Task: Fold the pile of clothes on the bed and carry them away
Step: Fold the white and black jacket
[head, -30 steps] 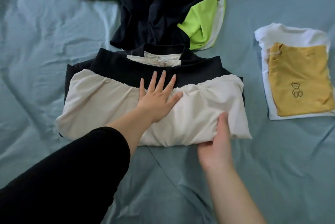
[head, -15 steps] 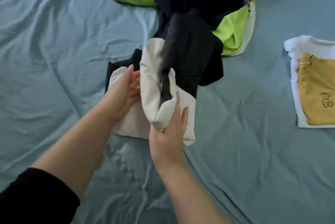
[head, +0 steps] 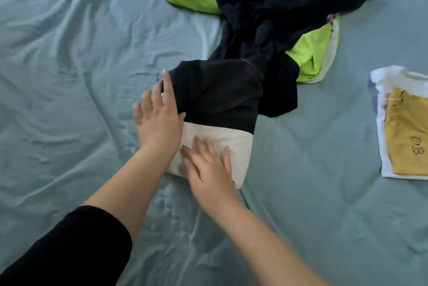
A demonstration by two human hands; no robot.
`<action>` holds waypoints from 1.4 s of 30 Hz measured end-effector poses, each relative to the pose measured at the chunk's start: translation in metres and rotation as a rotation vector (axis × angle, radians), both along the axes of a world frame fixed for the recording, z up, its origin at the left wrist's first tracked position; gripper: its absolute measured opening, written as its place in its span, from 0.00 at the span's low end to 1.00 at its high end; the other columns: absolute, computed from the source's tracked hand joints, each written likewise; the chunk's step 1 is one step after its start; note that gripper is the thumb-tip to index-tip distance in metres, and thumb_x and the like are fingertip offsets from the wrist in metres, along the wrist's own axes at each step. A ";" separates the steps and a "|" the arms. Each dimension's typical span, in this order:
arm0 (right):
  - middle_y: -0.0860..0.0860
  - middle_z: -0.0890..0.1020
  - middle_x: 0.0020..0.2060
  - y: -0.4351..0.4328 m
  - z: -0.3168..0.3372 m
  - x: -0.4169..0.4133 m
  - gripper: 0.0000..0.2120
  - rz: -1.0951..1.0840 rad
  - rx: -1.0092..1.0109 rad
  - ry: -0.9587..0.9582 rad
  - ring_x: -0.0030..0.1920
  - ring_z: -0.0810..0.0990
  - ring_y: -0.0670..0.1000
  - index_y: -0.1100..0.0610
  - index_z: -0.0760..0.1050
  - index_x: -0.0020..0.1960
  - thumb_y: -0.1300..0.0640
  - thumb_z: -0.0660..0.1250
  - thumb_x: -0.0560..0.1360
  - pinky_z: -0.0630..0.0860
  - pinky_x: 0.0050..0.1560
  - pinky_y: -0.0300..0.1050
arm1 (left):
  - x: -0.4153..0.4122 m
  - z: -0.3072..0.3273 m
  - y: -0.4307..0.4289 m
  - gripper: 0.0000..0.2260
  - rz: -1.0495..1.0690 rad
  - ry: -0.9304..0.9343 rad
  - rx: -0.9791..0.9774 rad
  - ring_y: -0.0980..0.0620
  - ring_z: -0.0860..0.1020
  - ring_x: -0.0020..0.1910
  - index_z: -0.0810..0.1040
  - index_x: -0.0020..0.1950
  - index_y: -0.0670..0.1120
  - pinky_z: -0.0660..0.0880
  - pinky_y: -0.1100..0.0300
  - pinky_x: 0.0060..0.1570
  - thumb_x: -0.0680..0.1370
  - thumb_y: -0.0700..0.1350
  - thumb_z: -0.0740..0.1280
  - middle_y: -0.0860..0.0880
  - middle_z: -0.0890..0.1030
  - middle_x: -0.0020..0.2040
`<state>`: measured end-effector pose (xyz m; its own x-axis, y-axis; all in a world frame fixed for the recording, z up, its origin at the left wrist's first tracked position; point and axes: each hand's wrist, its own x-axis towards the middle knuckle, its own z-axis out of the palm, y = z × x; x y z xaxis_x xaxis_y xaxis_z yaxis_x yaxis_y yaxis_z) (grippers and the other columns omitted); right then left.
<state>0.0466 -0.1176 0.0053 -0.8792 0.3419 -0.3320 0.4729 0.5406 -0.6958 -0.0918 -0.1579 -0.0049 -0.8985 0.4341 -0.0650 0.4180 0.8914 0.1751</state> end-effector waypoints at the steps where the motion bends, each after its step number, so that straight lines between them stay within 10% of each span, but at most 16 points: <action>1: 0.48 0.55 0.78 0.000 0.006 0.010 0.21 -0.052 0.042 0.055 0.77 0.41 0.42 0.47 0.64 0.74 0.51 0.49 0.83 0.27 0.71 0.43 | 0.004 0.006 0.006 0.42 -0.077 0.143 -0.055 0.42 0.55 0.75 0.39 0.79 0.52 0.51 0.41 0.73 0.76 0.42 0.66 0.44 0.56 0.78; 7: 0.50 0.48 0.79 0.037 -0.009 -0.011 0.26 -0.211 0.300 0.026 0.77 0.38 0.45 0.55 0.52 0.78 0.59 0.49 0.80 0.28 0.73 0.43 | 0.021 -0.023 0.022 0.28 -0.436 0.104 -0.195 0.45 0.38 0.78 0.41 0.79 0.56 0.34 0.42 0.73 0.81 0.59 0.46 0.46 0.43 0.80; 11: 0.47 0.37 0.78 0.084 -0.055 -0.053 0.28 -0.080 0.448 -0.277 0.76 0.34 0.46 0.52 0.36 0.78 0.44 0.41 0.82 0.31 0.75 0.53 | -0.012 -0.061 0.001 0.28 -0.299 0.018 -0.193 0.45 0.34 0.77 0.35 0.76 0.64 0.31 0.36 0.70 0.78 0.68 0.38 0.50 0.38 0.80; 18: 0.51 0.39 0.78 0.085 -0.084 -0.058 0.33 -0.158 0.618 -0.247 0.77 0.37 0.51 0.50 0.37 0.78 0.35 0.37 0.79 0.36 0.75 0.60 | -0.026 -0.078 0.003 0.28 -0.276 -0.095 -0.121 0.44 0.34 0.77 0.32 0.73 0.68 0.43 0.29 0.69 0.75 0.72 0.37 0.52 0.35 0.79; 29: 0.43 0.24 0.71 0.049 -0.071 0.040 0.37 0.043 0.236 -0.201 0.72 0.25 0.43 0.43 0.28 0.75 0.32 0.46 0.77 0.35 0.75 0.45 | 0.004 -0.046 -0.044 0.38 0.002 -0.382 -0.077 0.40 0.43 0.78 0.27 0.71 0.66 0.49 0.33 0.71 0.73 0.74 0.48 0.50 0.33 0.78; 32: 0.41 0.45 0.77 0.051 -0.055 0.034 0.41 -0.460 -0.150 0.046 0.75 0.46 0.39 0.46 0.46 0.78 0.49 0.68 0.75 0.48 0.72 0.33 | 0.018 -0.030 -0.051 0.42 0.208 -0.443 0.166 0.43 0.54 0.77 0.32 0.75 0.63 0.58 0.38 0.70 0.73 0.71 0.58 0.48 0.44 0.80; 35: 0.50 0.72 0.66 0.059 -0.044 0.029 0.30 -0.806 -0.431 0.016 0.63 0.74 0.48 0.53 0.64 0.69 0.52 0.73 0.72 0.72 0.65 0.46 | 0.019 -0.023 -0.053 0.42 0.416 -0.530 0.343 0.41 0.64 0.72 0.46 0.78 0.56 0.63 0.43 0.68 0.72 0.67 0.65 0.46 0.61 0.76; 39: 0.51 0.83 0.55 0.063 -0.036 0.028 0.27 -0.915 -0.914 -0.117 0.53 0.83 0.51 0.53 0.73 0.61 0.43 0.75 0.67 0.80 0.54 0.50 | 0.009 -0.018 -0.051 0.32 0.616 -0.848 0.607 0.45 0.76 0.59 0.68 0.67 0.49 0.73 0.48 0.62 0.69 0.61 0.73 0.48 0.77 0.62; 42: 0.47 0.86 0.50 0.044 -0.026 0.023 0.25 -0.909 -0.872 -0.028 0.50 0.85 0.50 0.50 0.76 0.58 0.43 0.77 0.64 0.81 0.51 0.49 | -0.003 -0.010 -0.066 0.22 0.562 -0.896 0.750 0.53 0.81 0.52 0.77 0.58 0.54 0.78 0.52 0.55 0.67 0.60 0.75 0.55 0.83 0.52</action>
<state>0.0694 -0.0732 -0.0208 -0.4310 0.4768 -0.7661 0.4527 -0.6201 -0.6407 -0.0943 -0.2238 -0.0144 -0.7391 0.2064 -0.6411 -0.5006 0.4685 0.7280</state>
